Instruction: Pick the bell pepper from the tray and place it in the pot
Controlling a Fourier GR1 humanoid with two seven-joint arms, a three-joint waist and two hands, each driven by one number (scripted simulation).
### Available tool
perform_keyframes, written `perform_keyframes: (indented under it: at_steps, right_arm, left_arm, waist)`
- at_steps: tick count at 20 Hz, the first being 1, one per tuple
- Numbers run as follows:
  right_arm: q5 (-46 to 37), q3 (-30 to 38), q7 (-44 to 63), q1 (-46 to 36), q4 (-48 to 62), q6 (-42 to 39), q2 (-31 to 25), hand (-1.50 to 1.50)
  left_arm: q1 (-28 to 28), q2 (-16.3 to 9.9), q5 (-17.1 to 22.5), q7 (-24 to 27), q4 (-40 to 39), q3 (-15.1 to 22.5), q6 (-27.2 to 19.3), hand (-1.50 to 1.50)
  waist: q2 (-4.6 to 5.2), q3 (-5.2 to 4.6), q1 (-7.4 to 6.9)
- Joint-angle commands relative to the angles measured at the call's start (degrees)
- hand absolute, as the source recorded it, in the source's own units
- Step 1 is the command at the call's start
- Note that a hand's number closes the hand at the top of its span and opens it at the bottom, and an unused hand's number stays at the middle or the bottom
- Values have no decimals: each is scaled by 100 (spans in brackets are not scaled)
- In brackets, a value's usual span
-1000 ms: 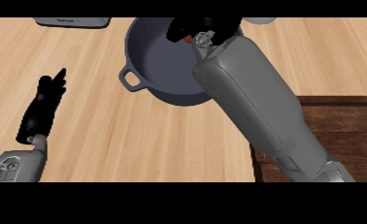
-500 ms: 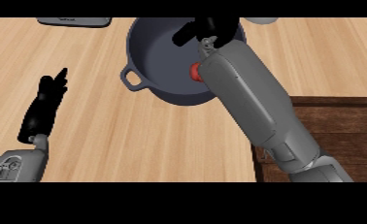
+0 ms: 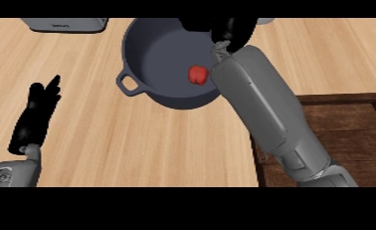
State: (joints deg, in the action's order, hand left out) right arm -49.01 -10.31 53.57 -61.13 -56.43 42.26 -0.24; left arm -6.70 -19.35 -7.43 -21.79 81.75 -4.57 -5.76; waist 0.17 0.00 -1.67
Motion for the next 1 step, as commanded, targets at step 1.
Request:
perform_keyframes:
  at_steps: [1]
  right_arm:
    - [-309,-40,346,529,-691,778,23,-150]
  left_arm:
    - [176,-12,-12,-201,285,-65,-63,0]
  waist:
    - [-68,4,185]
